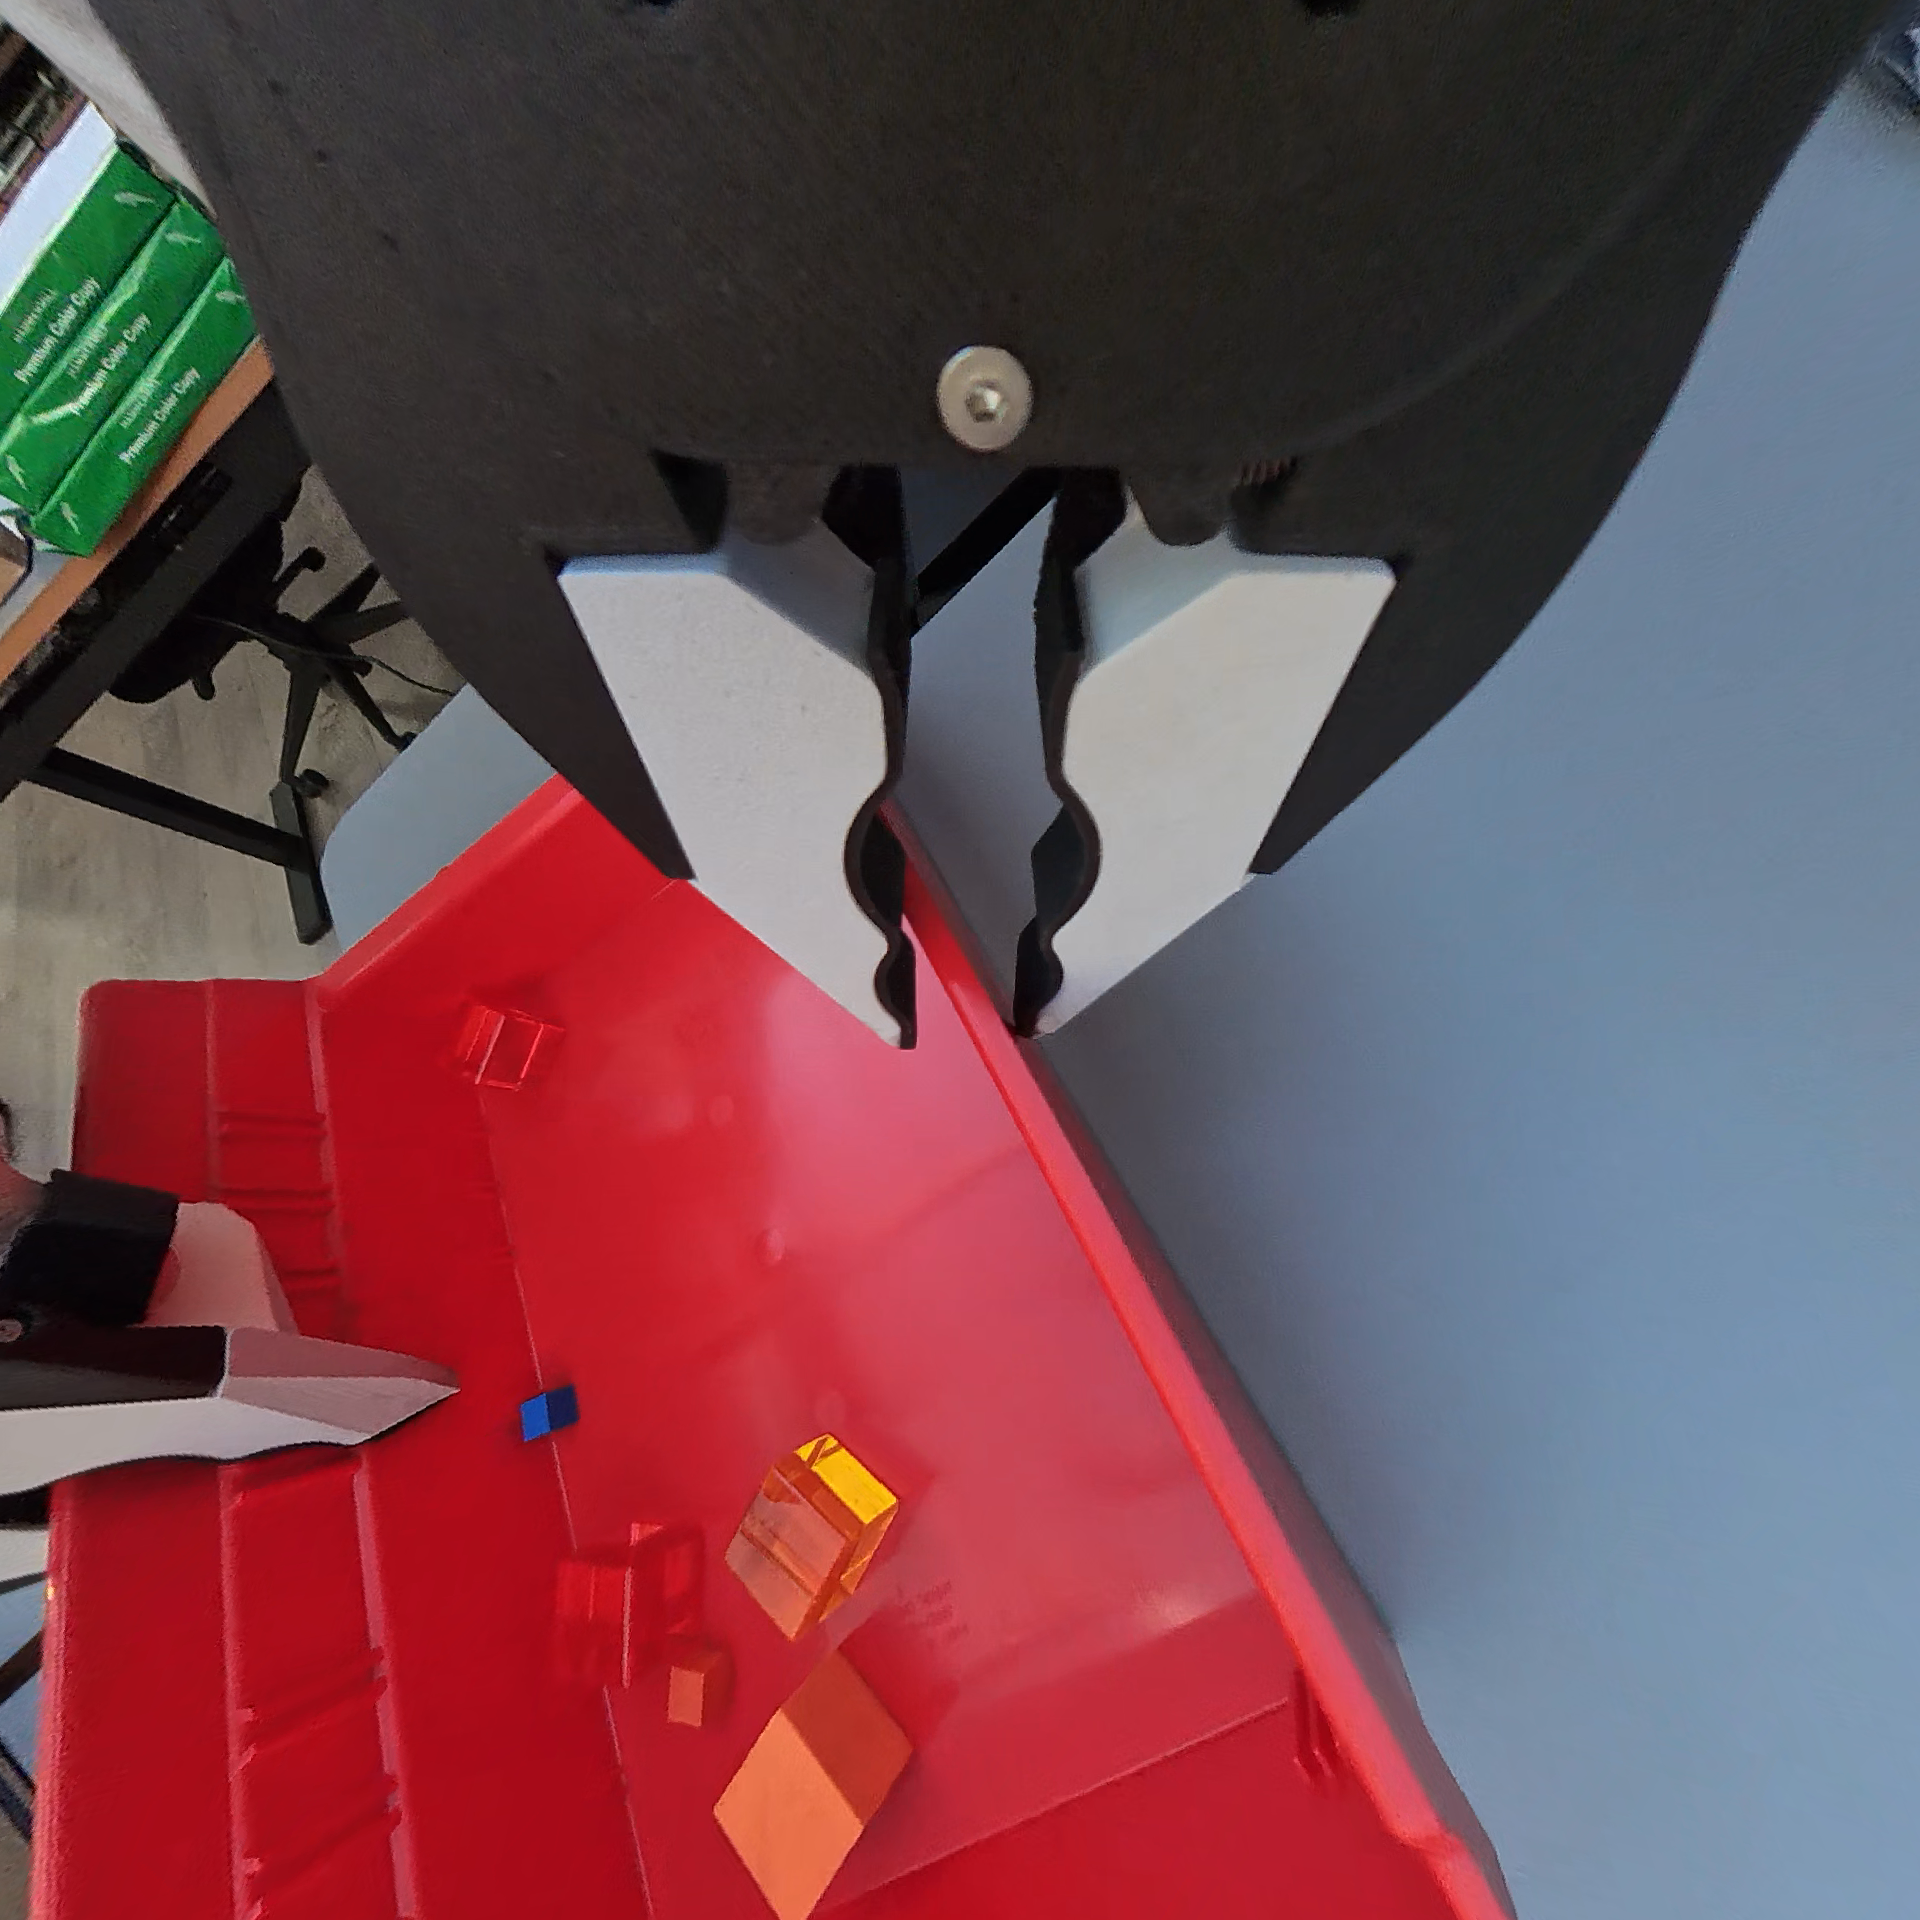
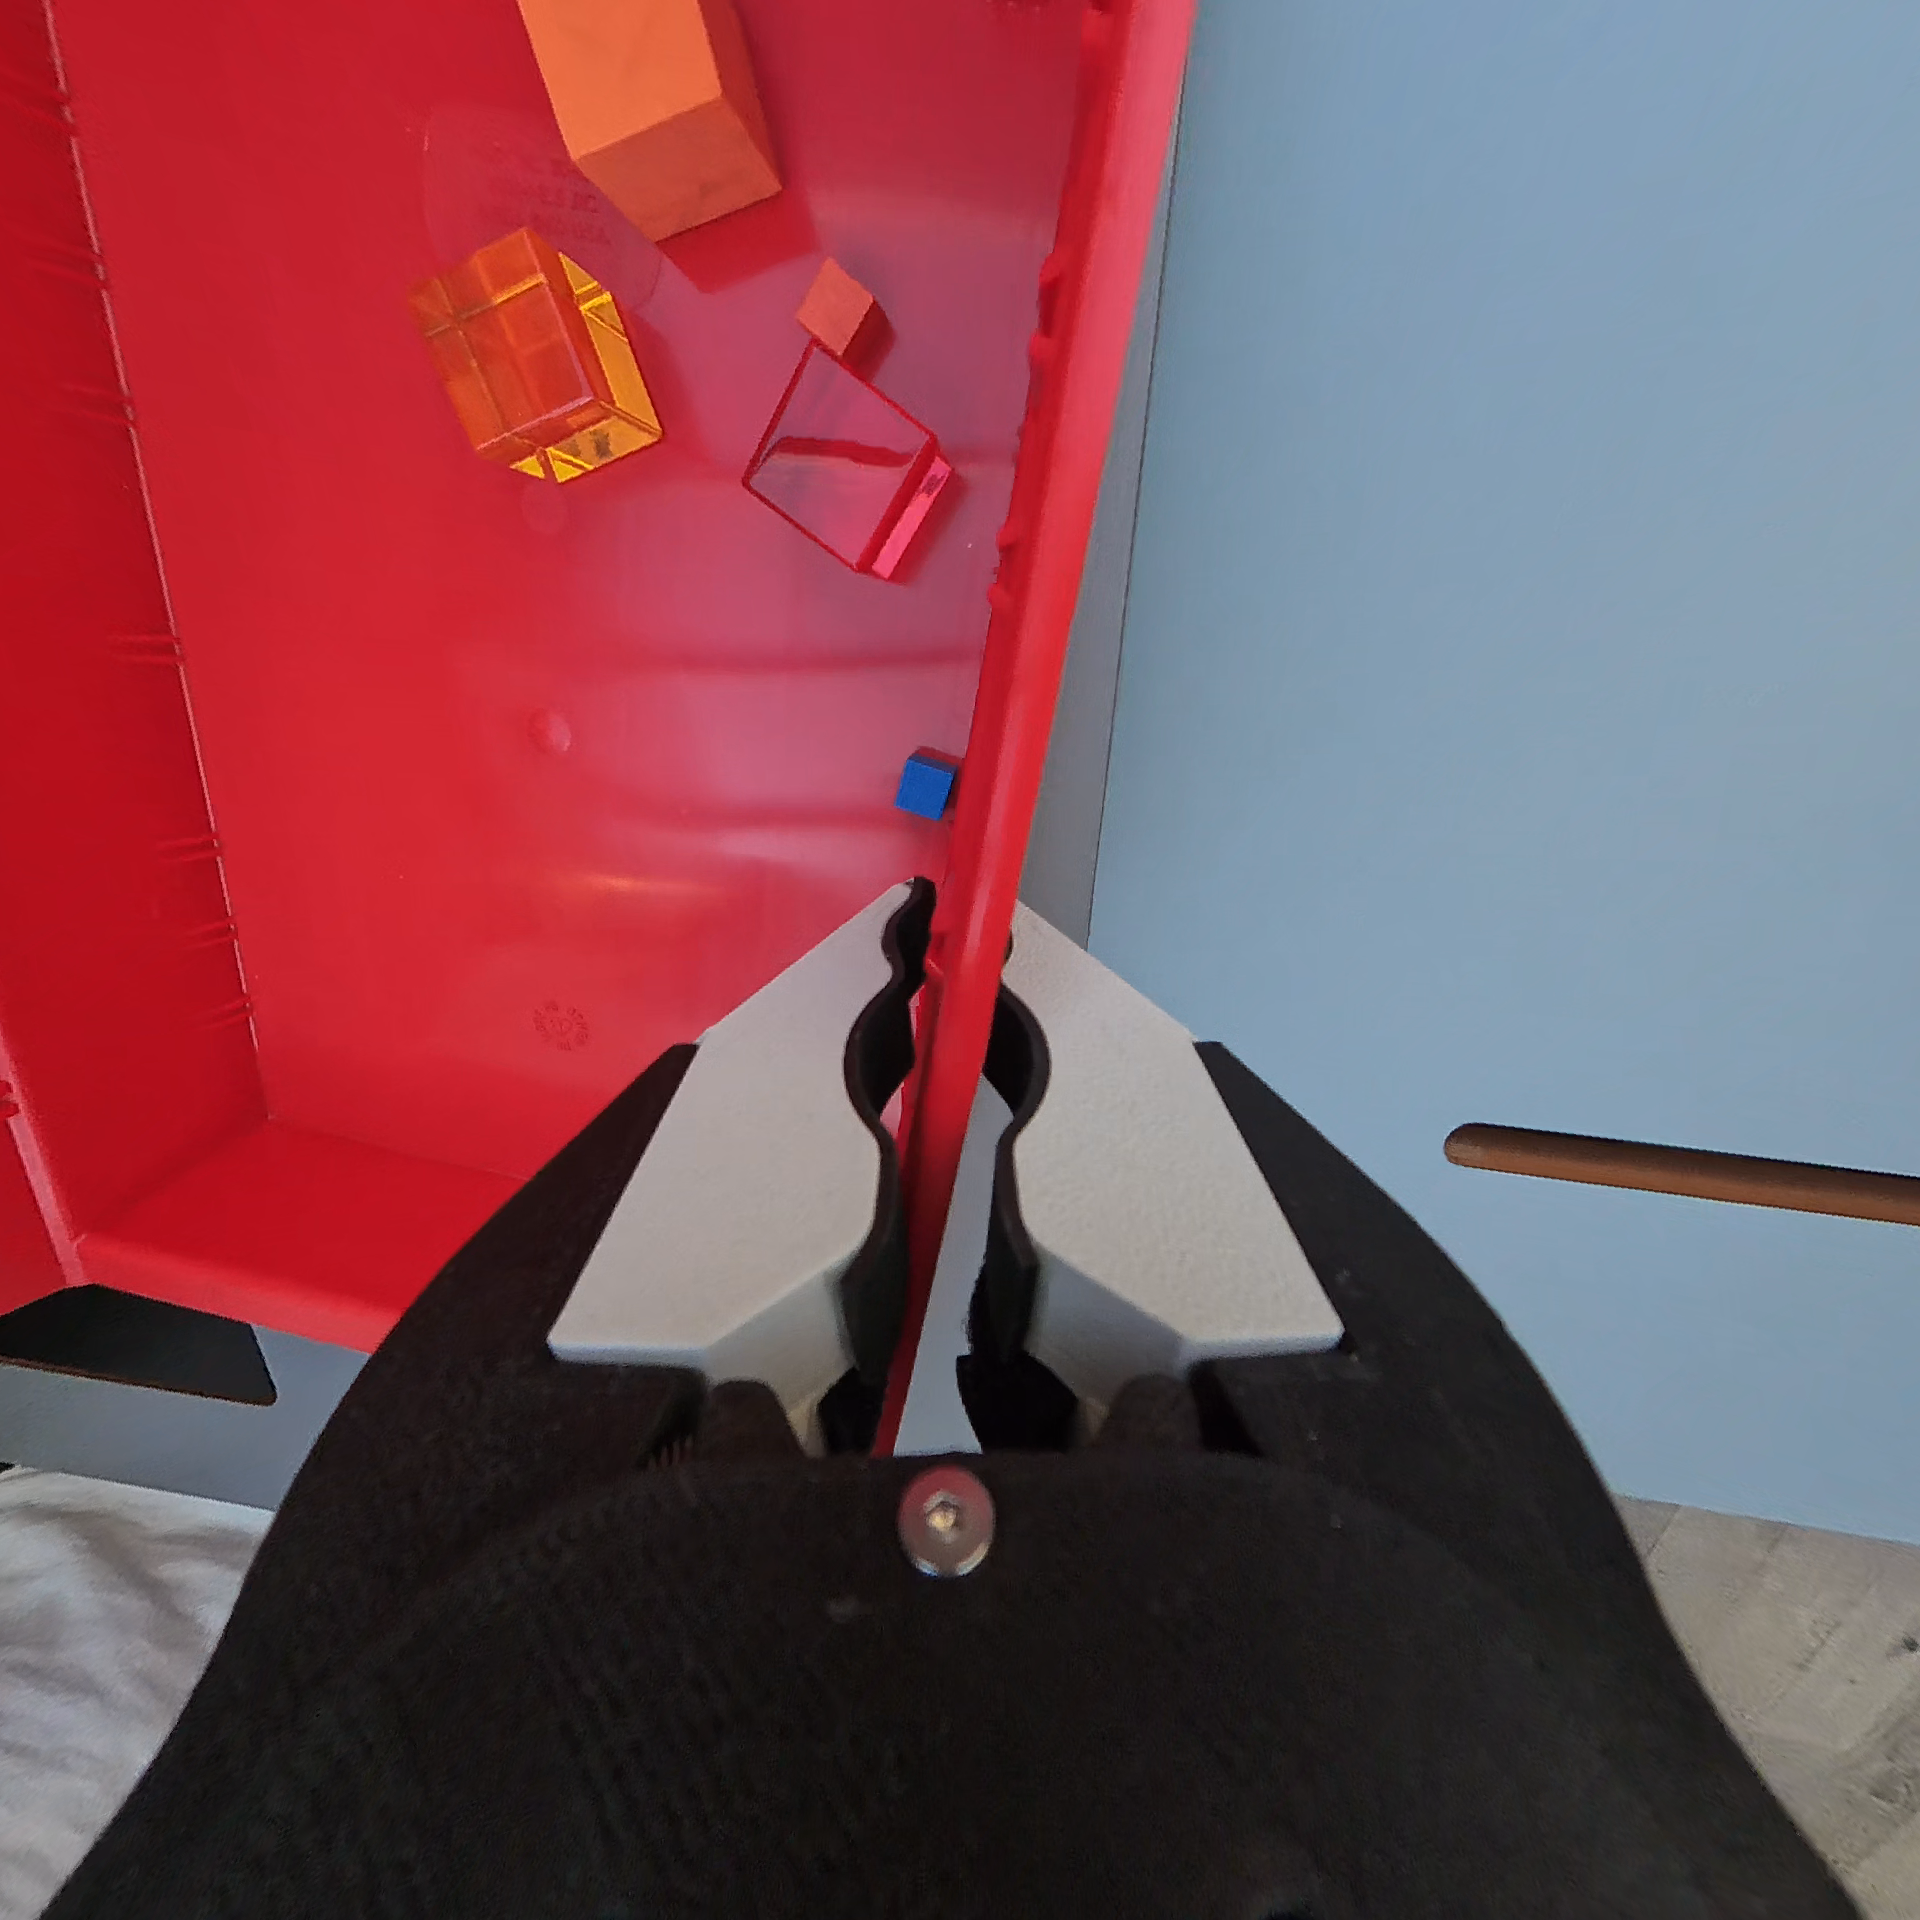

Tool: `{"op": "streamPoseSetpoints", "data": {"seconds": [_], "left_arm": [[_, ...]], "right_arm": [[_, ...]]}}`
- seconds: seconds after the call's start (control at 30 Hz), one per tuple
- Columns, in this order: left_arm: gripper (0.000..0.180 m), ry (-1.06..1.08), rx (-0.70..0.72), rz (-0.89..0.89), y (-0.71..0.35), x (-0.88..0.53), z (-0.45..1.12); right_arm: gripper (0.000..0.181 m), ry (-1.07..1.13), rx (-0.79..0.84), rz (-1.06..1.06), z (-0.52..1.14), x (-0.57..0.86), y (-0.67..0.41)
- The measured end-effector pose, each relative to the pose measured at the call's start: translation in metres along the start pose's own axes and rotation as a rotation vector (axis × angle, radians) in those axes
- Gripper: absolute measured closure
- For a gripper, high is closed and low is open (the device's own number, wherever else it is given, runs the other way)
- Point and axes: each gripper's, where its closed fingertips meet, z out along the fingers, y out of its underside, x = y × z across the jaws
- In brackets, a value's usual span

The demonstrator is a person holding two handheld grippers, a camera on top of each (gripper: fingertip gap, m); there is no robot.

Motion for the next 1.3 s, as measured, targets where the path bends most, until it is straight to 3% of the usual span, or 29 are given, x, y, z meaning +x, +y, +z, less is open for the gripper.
{"op": "streamPoseSetpoints", "data": {"seconds": [0.27,0.4,0.53,0.63,0.93,1.13,1.3], "left_arm": [[0.155,0.164,-0.019,-0.130,0.006,0.005,0.002],[0.155,0.111,-0.034,-0.072,0.010,0.004,0.003],[0.140,0.086,-0.046,-0.042,0.016,0.011,0.011],[0.133,0.134,-0.152,-0.079,0.036,0.021,0.024],[0.143,0.169,-0.231,0.005,0.051,0.029,0.016],[0.136,0.192,-0.247,0.085,0.065,0.039,0.015],[0.154,0.262,-0.121,0.162,0.064,0.041,-0.015]], "right_arm": [[0.176,-0.003,0.034,0.047,-0.002,-0.003,0.011],[0.176,-0.010,0.013,0.045,-0.001,-0.004,0.012],[0.177,-0.004,-0.056,0.022,0.007,-0.001,0.008],[0.179,0.019,-0.084,0.019,0.009,-0.001,0.009],[0.179,0.032,-0.054,0.129,-0.003,-0.005,0.047],[0.178,0.031,-0.058,0.134,-0.002,-0.005,0.061],[0.135,0.185,0.171,-0.010,-0.040,0.011,0.040]]}}
